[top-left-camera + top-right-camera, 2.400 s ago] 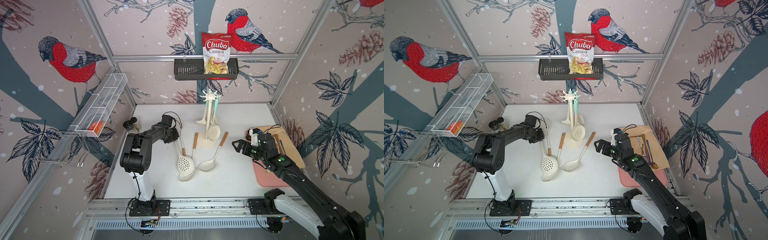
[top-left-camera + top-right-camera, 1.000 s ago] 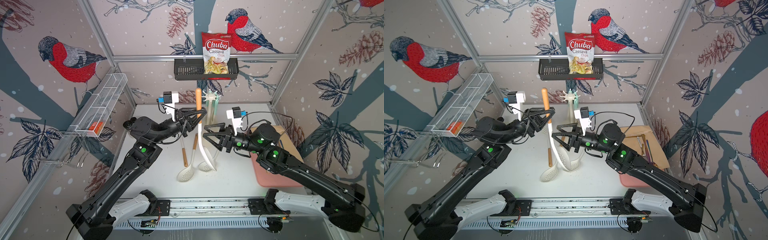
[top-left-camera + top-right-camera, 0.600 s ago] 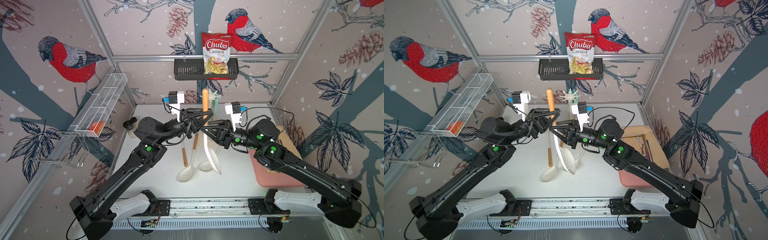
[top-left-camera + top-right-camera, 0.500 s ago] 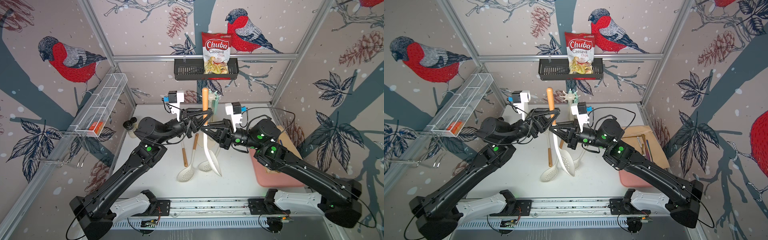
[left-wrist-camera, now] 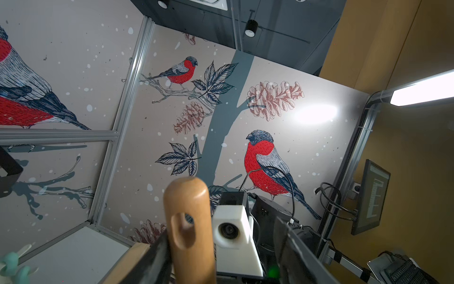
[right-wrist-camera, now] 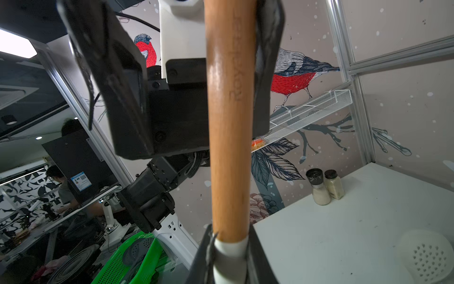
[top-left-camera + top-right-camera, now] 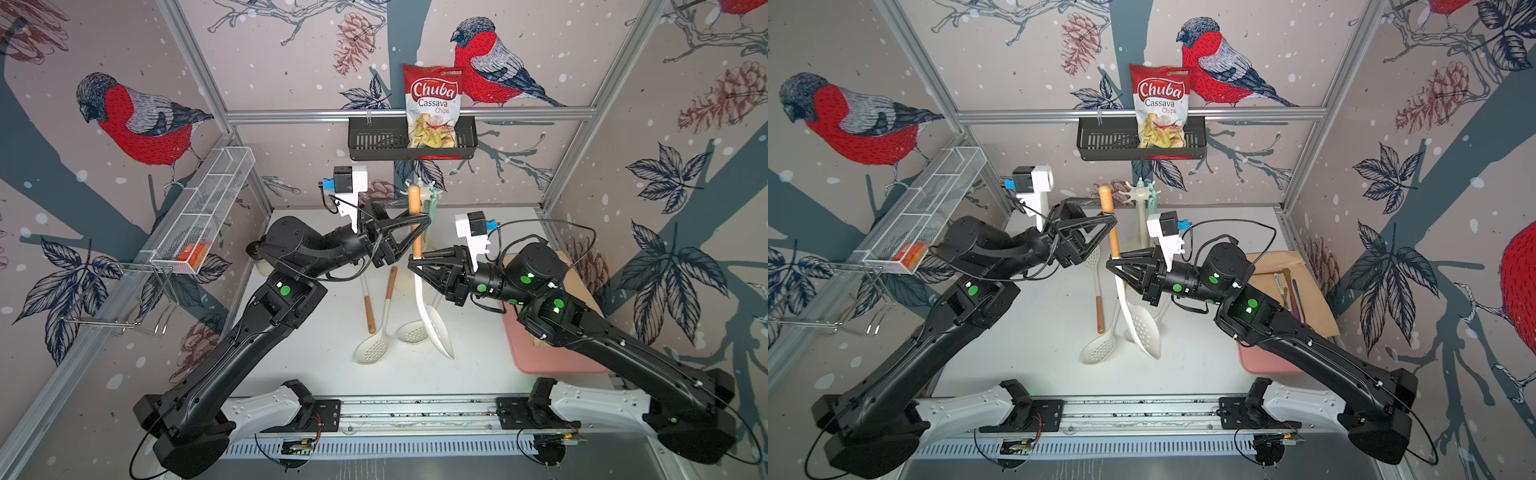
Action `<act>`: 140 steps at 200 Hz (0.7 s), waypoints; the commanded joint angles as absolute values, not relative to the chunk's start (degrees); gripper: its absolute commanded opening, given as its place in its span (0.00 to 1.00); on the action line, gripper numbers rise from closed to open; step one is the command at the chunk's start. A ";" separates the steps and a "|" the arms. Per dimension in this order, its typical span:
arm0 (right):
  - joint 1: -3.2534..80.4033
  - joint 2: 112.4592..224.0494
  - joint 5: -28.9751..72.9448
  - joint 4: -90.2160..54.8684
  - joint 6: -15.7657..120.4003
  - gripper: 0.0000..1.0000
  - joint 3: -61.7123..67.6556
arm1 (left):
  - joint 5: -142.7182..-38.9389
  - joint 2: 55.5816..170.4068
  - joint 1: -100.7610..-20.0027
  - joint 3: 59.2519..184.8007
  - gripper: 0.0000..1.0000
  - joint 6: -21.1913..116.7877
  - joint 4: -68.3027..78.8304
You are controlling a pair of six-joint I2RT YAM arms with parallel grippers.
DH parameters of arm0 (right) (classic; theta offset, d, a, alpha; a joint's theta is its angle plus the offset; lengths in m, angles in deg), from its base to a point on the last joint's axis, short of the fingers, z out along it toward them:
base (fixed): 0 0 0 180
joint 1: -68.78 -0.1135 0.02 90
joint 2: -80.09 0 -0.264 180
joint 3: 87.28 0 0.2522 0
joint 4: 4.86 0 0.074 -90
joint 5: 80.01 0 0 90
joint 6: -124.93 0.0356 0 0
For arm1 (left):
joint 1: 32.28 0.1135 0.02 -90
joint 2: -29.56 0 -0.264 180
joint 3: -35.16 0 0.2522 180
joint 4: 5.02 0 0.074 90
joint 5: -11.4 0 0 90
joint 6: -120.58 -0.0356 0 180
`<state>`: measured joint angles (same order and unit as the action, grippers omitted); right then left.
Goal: Hang the skimmer on the kitchen utensil rack
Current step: Pick up the skimmer from the center of the board.
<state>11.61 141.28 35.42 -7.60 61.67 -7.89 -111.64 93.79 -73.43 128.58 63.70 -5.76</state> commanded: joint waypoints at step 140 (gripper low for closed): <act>12.53 145.99 37.55 -6.24 58.01 0.56 0.99 | -113.14 93.32 -73.50 126.99 0.00 65.01 -7.59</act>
